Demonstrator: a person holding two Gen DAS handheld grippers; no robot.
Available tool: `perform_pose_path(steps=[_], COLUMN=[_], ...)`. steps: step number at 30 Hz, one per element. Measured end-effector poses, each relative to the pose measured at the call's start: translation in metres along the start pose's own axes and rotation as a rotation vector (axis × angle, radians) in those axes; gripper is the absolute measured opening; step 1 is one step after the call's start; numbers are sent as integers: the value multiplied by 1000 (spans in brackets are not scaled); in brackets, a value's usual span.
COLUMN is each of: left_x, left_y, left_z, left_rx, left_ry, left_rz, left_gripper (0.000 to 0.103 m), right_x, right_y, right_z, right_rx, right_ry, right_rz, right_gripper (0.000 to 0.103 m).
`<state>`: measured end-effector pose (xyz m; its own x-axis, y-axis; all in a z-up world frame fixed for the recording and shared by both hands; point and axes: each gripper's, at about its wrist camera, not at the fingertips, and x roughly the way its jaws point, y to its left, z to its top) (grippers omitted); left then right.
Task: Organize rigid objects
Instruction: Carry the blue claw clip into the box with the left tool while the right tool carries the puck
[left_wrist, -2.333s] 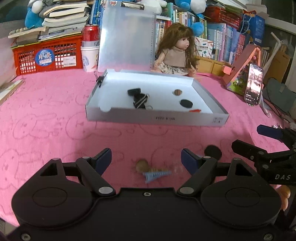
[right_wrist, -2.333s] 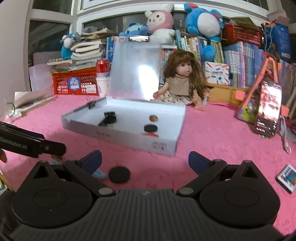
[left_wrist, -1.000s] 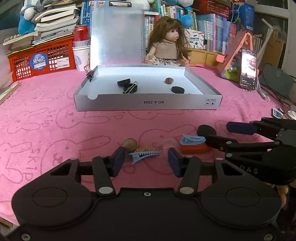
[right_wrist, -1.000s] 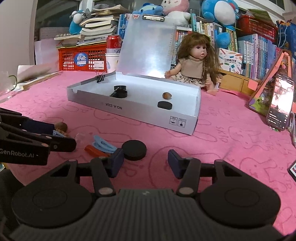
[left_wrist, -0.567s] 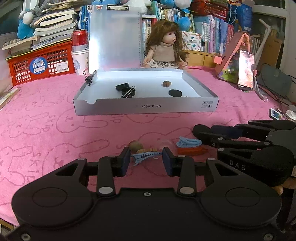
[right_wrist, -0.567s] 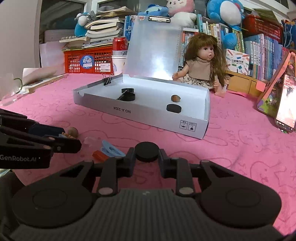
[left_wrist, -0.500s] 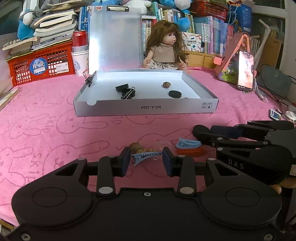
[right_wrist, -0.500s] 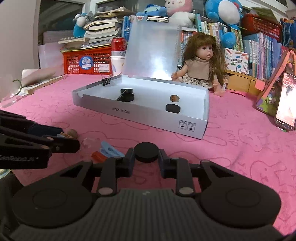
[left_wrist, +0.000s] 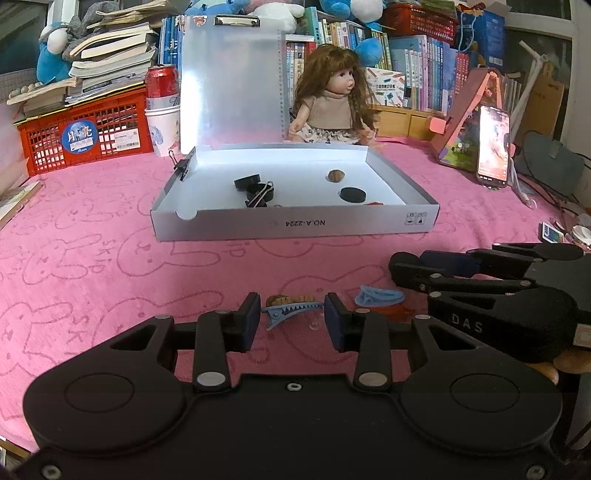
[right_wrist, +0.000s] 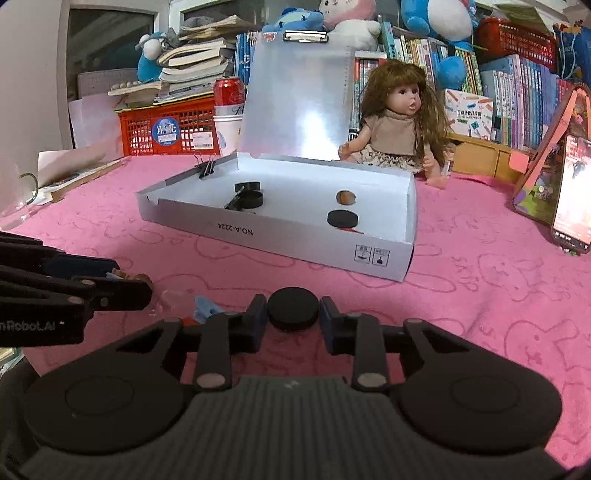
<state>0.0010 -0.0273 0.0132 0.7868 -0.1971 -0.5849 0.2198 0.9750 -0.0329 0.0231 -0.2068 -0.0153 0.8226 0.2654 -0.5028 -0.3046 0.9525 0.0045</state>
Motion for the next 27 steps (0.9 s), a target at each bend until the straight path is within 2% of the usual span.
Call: perform_pose_path(steps=[13, 27], left_x=[7, 29], left_y=[22, 32], left_z=[54, 103], left_rx=[-32, -59], left_ry=[-45, -43], left_rz=[20, 1], left_gripper=[36, 36], right_x=[-8, 6], right_y=[-15, -40], right_z=[28, 69], right_rx=[61, 169], right_ry=[-41, -31], right_rz=[-38, -32], right_gripper=[36, 36])
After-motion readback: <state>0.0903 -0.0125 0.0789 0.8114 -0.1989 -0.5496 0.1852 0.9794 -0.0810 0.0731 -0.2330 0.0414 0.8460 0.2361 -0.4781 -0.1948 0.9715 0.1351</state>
